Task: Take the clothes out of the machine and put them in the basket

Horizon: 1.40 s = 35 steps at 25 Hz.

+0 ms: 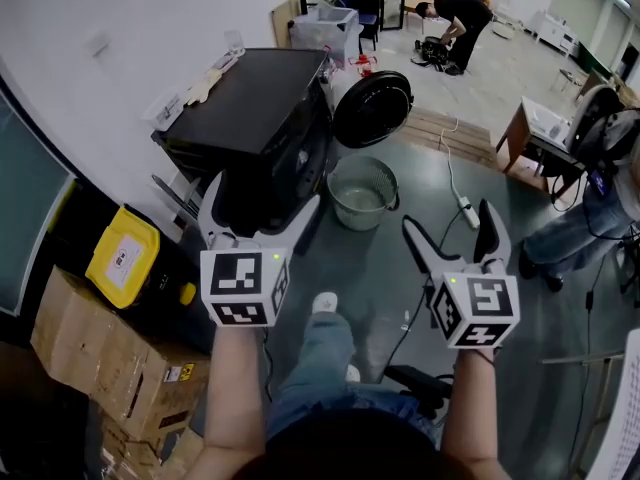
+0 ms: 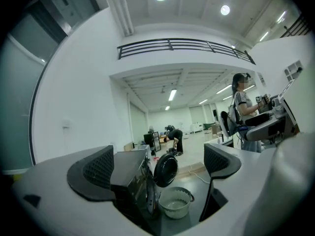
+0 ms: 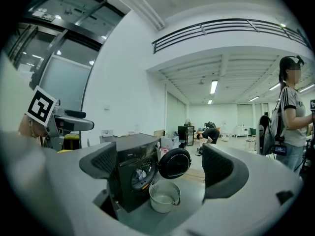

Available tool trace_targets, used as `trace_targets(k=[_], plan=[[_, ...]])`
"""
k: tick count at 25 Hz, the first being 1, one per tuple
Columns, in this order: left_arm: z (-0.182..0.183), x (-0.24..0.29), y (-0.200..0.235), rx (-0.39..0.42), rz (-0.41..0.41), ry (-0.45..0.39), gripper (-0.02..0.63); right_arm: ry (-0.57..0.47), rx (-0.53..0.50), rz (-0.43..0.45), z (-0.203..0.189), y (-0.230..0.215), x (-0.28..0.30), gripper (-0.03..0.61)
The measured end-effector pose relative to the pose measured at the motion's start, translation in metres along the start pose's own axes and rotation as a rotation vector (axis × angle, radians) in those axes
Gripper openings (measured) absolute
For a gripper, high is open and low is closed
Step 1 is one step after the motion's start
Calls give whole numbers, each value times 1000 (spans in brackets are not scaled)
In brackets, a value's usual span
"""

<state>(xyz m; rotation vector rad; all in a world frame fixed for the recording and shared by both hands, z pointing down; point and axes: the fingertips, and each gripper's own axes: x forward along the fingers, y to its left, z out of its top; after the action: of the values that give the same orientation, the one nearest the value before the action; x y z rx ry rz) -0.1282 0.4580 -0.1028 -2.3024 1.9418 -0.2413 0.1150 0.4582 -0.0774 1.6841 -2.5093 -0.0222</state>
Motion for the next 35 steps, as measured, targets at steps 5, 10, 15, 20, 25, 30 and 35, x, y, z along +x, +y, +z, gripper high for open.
trace_targets(k=[5,10,15,20,25,30,35], plan=[[-5,37,19,-11,-2,0,557,1,-1,-8,0,-4,34,528],[-17,90,43,-24,-23,10,557,25,-4,-27,-1,-7,88,528],[-28,155,69,-46,-48,24,557,58,-8,-50,0,-11,154,528],[-35,218,99,-83,-73,40,557,117,1,-63,-4,-11,225,528],[-49,275,123,-103,-104,73,557,125,-29,-92,10,-11,289,528],[-61,313,134,-105,-138,93,557,152,-58,-105,10,-11,325,528],[-70,335,140,-115,-154,107,557,176,-69,-124,5,-19,343,528]])
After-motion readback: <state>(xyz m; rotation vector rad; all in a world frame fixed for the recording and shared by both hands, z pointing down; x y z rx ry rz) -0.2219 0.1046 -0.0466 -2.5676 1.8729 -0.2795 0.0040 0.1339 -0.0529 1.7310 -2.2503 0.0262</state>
